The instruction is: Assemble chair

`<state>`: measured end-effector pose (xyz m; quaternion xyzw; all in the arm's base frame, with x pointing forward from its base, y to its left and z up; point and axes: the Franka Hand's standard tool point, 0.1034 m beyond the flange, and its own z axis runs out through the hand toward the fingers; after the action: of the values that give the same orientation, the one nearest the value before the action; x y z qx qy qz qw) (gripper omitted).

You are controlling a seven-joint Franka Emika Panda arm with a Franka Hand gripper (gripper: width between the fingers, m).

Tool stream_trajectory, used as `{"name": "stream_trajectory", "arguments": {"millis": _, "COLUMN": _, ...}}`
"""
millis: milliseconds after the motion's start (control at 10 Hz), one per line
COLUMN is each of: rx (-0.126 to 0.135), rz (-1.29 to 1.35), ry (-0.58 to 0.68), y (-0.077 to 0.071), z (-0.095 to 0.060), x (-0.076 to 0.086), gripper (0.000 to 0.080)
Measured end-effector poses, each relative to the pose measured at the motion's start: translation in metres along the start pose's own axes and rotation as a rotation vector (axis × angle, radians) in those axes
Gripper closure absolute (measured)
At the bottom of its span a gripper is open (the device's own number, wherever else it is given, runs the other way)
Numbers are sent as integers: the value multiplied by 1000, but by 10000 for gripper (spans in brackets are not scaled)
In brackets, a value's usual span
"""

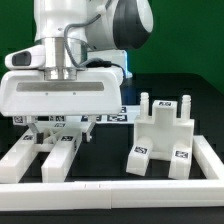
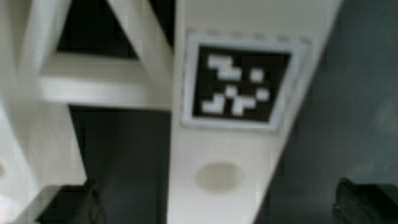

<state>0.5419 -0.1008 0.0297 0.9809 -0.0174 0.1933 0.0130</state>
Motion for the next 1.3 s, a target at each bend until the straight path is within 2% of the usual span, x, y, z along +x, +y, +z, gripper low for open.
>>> {"name": "stream_trajectory", "arguments": {"millis": 500, "rx": 19, "rz": -2, "ry": -14, "y": -17, "z": 23, "x": -6, "gripper": 151}}
{"name": "stream_trajectory", "arguments": {"millis": 700, "rx": 19, "rz": -3, "ry": -14, "y": -19, "z": 24, "x": -6, "gripper": 151}}
{"name": "stream_trajectory", "arguments": {"millis": 800, "rx": 19, "rz": -2, "ry": -14, "y": -19, "z": 24, "x": -6, "gripper": 253}}
{"name": "stream_trajectory", "arguments": {"millis": 900, "rx": 19, "rz": -2, "ry": -14, "y": -19, "z": 24, "x": -6, "gripper": 434}}
{"name": "stream_trajectory", "arguments": {"millis": 1000, "rx": 19, "rz": -2, "ry": -14, "y": -19, "z": 24, "x": -6, "gripper": 434}}
{"name": "stream_trajectory", "arguments": {"millis": 1100, "rx": 19, "rz": -2, "ry": -14, "y": -19, "z": 24, "x": -6, "gripper": 518}}
{"name": "stream_trajectory", "arguments": {"millis": 1300, "rx": 19, "rz": -2, "ry": -14, "y": -19, "z": 24, "x": -6, "gripper": 518}}
